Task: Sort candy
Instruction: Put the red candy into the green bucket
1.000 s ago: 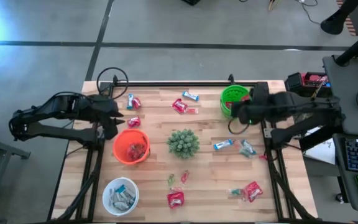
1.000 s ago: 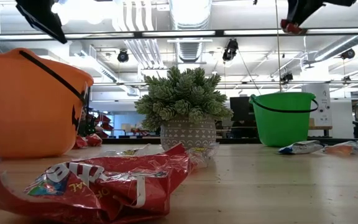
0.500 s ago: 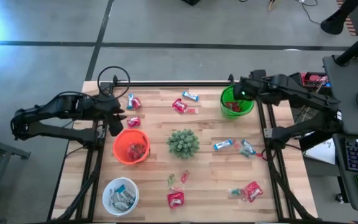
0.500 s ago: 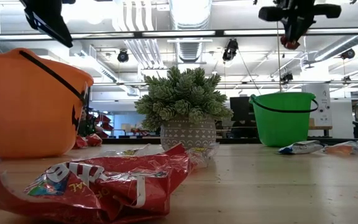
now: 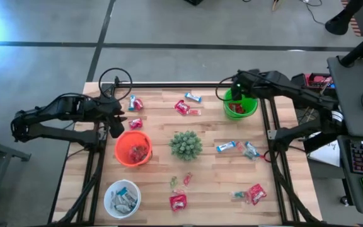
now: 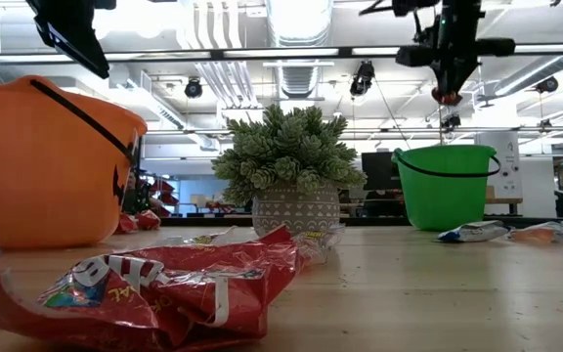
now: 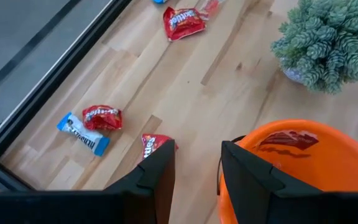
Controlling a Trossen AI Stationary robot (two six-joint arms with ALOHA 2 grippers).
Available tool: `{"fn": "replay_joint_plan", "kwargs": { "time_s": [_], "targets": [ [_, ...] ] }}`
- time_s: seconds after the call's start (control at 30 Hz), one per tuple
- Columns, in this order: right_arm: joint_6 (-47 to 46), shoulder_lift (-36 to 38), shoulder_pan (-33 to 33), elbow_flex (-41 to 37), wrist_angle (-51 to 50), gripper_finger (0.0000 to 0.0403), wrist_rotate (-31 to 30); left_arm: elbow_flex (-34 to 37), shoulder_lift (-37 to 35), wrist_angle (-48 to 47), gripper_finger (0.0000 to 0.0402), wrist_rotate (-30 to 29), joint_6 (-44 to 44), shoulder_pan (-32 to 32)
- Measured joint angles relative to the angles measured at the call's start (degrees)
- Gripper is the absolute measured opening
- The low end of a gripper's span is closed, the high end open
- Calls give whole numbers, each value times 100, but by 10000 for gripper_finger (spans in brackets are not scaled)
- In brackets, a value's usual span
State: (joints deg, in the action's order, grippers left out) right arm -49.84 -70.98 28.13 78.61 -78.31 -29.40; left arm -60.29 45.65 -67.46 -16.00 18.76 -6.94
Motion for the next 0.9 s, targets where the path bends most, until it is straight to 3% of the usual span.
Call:
{"fn": "replay_joint_plan", "kwargs": {
  "time_s": [0.37,0.9],
  "targets": [
    [352,-2,384,-983,1053,13,939,0,-2,-91,113,-1,-17,0],
    [429,-2,530,-1493,1630,19,1240,0,2,-84,113,-445,304,-84]
  ]
}}
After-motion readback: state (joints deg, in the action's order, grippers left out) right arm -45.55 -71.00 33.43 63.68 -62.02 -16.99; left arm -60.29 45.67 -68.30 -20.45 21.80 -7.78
